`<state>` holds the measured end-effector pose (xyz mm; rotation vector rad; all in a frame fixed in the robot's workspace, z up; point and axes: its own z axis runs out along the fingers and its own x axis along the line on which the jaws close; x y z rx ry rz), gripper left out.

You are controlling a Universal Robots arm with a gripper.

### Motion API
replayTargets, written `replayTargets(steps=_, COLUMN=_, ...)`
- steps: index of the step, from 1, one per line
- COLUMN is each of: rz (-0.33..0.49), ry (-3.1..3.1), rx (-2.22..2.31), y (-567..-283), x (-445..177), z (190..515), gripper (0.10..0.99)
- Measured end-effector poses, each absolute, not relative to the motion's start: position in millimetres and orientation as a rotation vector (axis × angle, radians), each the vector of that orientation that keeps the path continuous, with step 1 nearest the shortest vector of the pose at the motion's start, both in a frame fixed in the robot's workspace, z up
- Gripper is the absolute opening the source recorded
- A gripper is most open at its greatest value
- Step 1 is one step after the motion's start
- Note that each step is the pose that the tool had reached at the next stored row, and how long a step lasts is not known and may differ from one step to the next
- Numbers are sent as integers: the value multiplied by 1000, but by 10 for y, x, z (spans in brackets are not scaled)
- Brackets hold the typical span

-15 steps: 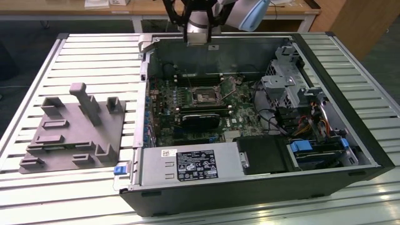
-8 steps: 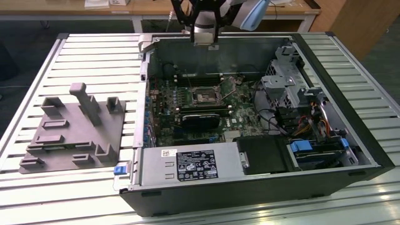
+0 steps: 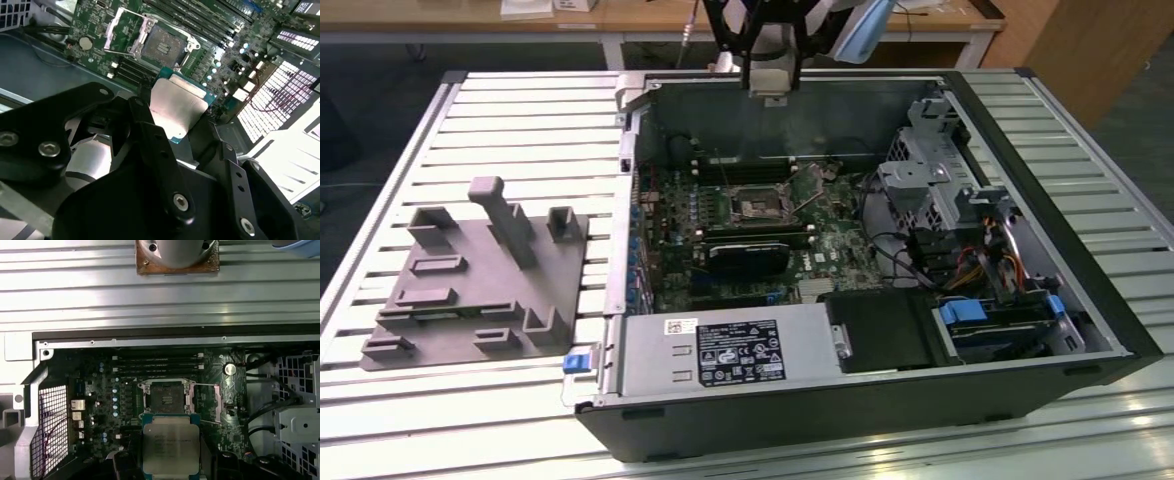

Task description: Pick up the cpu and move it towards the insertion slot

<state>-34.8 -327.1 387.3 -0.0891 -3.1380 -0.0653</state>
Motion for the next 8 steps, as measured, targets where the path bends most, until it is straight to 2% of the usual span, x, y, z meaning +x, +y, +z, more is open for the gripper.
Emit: replayTargets(steps=8, rz=-65, ry=-3138, rx=-90, y=-3271, x=-345, z=3873, gripper=545)
